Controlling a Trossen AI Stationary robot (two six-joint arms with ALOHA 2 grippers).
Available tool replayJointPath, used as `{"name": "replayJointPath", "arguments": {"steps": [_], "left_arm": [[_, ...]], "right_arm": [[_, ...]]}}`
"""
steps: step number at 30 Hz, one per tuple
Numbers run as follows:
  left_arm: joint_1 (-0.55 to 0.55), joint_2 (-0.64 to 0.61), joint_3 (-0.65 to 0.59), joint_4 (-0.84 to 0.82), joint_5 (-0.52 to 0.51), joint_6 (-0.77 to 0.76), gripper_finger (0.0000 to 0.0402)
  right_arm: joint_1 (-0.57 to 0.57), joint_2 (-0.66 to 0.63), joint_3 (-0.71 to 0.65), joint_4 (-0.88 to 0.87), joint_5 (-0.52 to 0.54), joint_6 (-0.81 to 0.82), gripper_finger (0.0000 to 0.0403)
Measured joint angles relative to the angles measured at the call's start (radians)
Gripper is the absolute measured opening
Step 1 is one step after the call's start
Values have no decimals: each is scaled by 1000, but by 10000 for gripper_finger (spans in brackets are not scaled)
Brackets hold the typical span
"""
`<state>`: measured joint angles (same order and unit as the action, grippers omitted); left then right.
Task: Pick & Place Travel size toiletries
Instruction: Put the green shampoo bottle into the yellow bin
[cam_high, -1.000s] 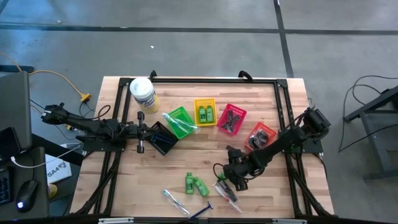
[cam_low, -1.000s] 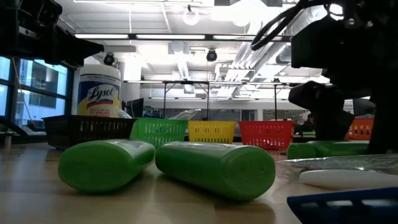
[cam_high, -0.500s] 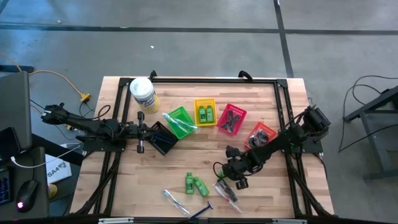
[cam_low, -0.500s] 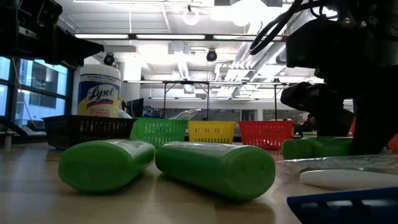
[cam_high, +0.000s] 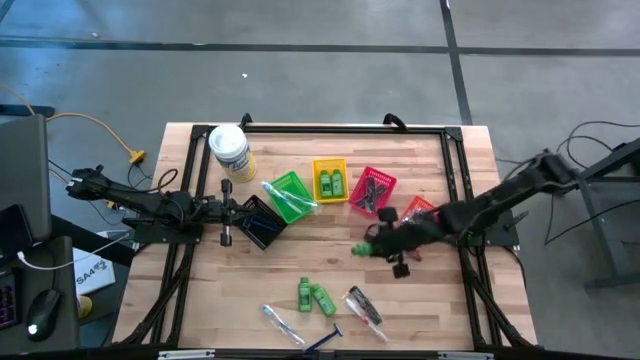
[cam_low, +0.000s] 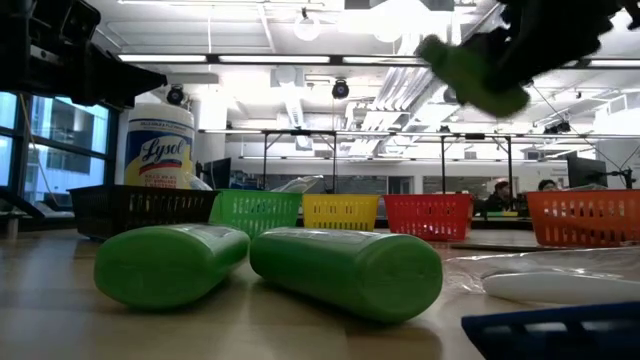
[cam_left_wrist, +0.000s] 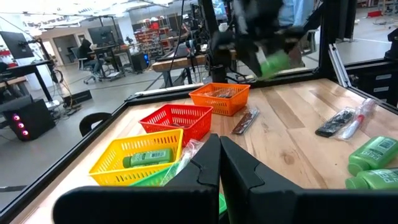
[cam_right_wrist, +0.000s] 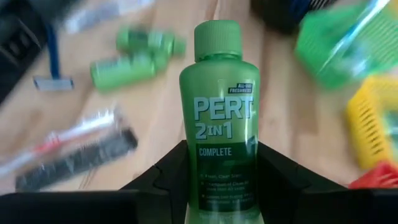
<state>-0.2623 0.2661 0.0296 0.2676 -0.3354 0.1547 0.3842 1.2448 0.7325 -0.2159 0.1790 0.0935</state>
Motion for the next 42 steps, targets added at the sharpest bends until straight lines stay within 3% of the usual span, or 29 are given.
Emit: {"name": "replayJointPath", "arguments": {"steps": [8, 15, 21, 30, 42], "left_arm": [[0, 0, 0, 0, 1, 0, 0], [0, 0, 0, 14, 1, -2, 0], [0, 0, 0, 12, 4, -2, 0], [0, 0, 0, 10, 4, 3, 0], [0, 0, 0, 8, 4, 6, 0]], "right_arm": [[-116, -429, -344, 394, -130, -64, 136], [-204, -710, -524, 484, -183, -98, 140], [-259, -903, -597, 505, -228, -122, 139], [-289, -1026, -660, 502, -259, -122, 143], [-307, -1039, -692, 503, -263, -114, 145]]}}
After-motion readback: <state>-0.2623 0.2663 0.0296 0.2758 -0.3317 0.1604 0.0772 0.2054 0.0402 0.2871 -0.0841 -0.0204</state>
